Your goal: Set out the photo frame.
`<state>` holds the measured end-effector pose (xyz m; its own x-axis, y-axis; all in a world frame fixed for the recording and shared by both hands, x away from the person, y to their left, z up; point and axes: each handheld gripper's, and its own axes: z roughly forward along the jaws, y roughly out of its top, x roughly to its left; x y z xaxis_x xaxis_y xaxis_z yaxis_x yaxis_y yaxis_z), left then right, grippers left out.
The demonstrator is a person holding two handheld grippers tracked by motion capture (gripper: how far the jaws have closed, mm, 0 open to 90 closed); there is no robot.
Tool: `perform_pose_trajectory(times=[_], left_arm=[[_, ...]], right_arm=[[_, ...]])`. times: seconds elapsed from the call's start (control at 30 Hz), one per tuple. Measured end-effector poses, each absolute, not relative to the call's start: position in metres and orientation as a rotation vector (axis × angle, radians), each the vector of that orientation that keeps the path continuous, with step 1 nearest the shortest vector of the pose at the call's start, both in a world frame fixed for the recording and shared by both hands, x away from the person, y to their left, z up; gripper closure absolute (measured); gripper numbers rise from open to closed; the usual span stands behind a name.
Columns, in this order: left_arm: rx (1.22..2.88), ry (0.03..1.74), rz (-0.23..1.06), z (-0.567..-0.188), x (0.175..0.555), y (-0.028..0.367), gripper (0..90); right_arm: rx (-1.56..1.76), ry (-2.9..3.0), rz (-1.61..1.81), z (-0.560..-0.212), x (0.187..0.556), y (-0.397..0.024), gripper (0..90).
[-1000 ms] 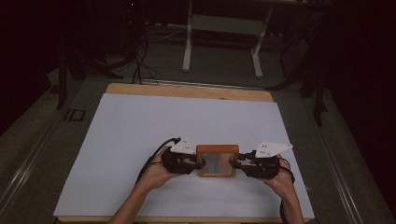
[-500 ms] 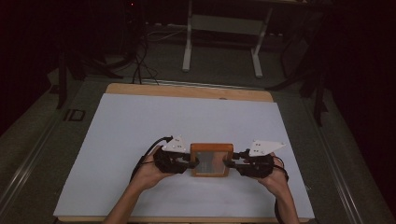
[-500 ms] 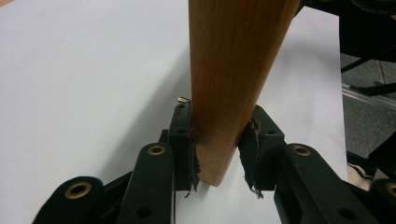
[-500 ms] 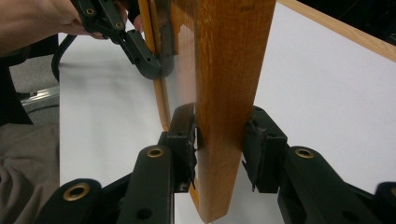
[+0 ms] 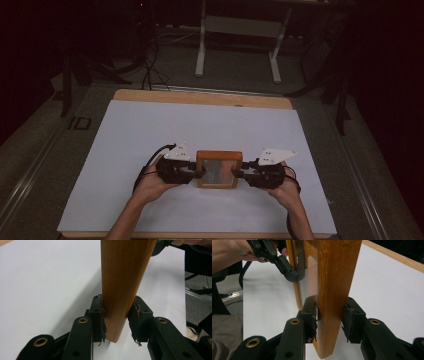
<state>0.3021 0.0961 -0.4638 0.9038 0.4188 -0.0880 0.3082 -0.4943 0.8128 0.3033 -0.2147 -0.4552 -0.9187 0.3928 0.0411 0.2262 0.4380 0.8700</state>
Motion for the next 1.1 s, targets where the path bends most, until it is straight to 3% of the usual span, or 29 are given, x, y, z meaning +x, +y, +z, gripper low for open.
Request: perform_pose_trajectory(times=[1.1], left_arm=[[2.068,0.652,0.075,-0.475,0.312,0.135,65.7]], right_arm=[[0.69,2.509,1.582,-0.473,0.317,-0.178,65.7]])
